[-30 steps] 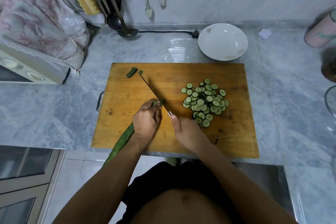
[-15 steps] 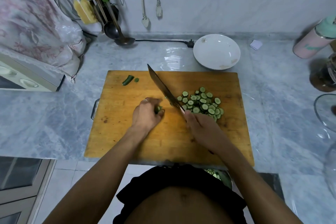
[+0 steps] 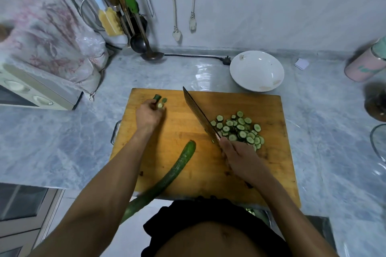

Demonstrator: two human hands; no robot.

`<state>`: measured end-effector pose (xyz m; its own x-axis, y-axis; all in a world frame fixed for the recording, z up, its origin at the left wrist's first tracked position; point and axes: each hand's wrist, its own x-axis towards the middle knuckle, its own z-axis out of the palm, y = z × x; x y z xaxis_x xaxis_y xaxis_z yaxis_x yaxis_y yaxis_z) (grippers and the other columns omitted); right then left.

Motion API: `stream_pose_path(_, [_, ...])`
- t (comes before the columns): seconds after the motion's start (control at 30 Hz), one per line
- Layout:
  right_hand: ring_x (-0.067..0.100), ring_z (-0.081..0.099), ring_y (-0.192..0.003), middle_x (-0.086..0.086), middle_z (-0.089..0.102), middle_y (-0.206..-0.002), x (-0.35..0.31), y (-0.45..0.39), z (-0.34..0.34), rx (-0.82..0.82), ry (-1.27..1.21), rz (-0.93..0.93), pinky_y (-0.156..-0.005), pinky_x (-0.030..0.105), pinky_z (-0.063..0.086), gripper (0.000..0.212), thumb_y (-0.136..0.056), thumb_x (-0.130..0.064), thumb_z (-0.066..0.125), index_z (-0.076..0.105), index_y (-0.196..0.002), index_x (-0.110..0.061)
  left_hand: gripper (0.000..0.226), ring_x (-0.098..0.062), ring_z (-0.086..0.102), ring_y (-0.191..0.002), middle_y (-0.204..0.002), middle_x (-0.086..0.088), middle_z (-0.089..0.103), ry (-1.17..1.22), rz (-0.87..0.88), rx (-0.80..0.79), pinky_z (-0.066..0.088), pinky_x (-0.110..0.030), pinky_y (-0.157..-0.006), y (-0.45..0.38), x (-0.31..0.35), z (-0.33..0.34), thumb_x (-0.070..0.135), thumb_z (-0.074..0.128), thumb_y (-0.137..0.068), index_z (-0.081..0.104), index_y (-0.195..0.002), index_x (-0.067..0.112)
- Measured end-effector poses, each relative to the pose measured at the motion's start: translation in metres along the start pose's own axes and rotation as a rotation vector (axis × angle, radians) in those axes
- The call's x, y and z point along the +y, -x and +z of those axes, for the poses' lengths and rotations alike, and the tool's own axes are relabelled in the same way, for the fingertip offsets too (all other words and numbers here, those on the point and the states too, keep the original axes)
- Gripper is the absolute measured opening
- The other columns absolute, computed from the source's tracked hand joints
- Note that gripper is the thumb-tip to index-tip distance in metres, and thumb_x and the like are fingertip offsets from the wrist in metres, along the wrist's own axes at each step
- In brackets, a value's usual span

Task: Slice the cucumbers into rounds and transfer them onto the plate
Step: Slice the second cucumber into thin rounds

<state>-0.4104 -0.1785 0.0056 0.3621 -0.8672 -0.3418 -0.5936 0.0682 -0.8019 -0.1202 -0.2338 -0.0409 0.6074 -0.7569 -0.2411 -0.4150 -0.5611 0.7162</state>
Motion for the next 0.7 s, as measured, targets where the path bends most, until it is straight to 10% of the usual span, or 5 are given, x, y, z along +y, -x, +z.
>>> stream_pose_path(0.2, [0.012, 0.048, -0.048, 0.007, 0.051, -0.059, 0.008, 0.005, 0.005, -0.016, 0.049, 0.0, -0.051, 0.028, 0.035, 0.069, -0.101, -0.052, 0.031, 0.057, -0.082, 0.01, 0.012, -0.011, 0.062, -0.106, -0.12, 0.007, 0.067, -0.049, 0.227, -0.13, 0.048, -0.023, -0.093, 0.072, -0.015, 0.005, 0.031, 0.063, -0.092, 0.07, -0.102, 0.027])
stream_pose_path(0.3, [0.004, 0.048, -0.047, 0.007, 0.055, -0.061, 0.013, 0.007, 0.006, -0.001, 0.062, 0.029, -0.049, 0.019, 0.034, 0.068, -0.101, -0.051, 0.034, 0.058, -0.079, 0.008, 0.044, -0.019, 0.062, -0.101, -0.115, 0.003, 0.064, -0.326, 0.256, -0.259, 0.055, -0.034, -0.082, 0.115, -0.021, 0.022, 0.053, 0.067, -0.084, 0.063, -0.12, 0.028])
stream_pose_path(0.47, [0.01, 0.048, -0.051, 0.007, 0.05, -0.06, 0.026, 0.012, 0.01, -0.005, 0.085, 0.019, -0.052, 0.026, 0.03, 0.059, -0.095, -0.061, 0.031, 0.046, -0.065, -0.012, 0.046, -0.034, 0.061, -0.104, -0.12, -0.013, 0.064, -0.433, 0.291, -0.262, 0.052, -0.035, -0.08, 0.127, -0.022, 0.026, 0.03, 0.065, -0.088, 0.056, -0.133, 0.024])
stream_pose_path(0.7, [0.015, 0.053, -0.054, 0.009, 0.058, -0.066, 0.034, 0.021, 0.015, -0.029, 0.069, 0.085, -0.053, 0.028, 0.036, 0.058, -0.099, -0.059, 0.034, 0.054, -0.07, -0.013, 0.032, -0.017, 0.061, -0.101, -0.108, -0.002, 0.069, -0.485, 0.289, -0.725, 0.04, -0.018, -0.083, 0.086, 0.015, -0.001, 0.024, 0.065, -0.093, 0.064, -0.125, 0.02])
